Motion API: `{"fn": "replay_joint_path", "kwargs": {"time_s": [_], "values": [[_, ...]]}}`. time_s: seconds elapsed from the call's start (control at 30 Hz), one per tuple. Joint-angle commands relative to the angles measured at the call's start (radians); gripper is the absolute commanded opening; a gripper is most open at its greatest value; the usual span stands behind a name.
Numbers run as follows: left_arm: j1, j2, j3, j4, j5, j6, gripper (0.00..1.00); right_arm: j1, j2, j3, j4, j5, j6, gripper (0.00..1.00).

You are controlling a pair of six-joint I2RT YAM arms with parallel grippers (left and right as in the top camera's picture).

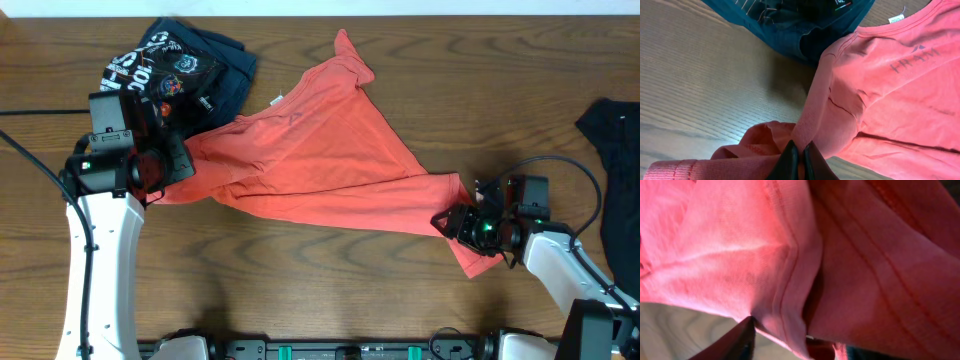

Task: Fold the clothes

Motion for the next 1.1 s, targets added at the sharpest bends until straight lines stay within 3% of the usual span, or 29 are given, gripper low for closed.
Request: {"fn": "replay_joint_path", "kwargs": {"time_s": [0.0, 0.13, 0.3, 0.73, 1.07], "values": [[0.004, -0.008, 0.008, -0.003, -0.003, 0.01, 0.06, 0.008, 0.003, -0.035, 0.023, -0.048, 0.029, 0.48], [0.004, -0.008, 0.008, -0.003, -0.003, 0.01, 0.06, 0.008, 0.003, -0.046, 0.033, -0.155, -0.01, 0.31], [0.004, -0.008, 0.008, -0.003, -0.003, 0.01, 0.06, 0.006, 0.003, -0.038, 0.032, -0.22, -0.012, 0.02], [0.004, -0.011, 0.008, -0.006, -0.003, 0.01, 0.06, -0.063, -0.111, 0.093, -0.039, -0.378, -0.038, 0.01], [0.004, -0.097, 0.008, -0.01, 0.004, 0.03, 0.06, -0.259, -0.271, 0.309, -0.043, -0.398, 0.112, 0.01]]}}
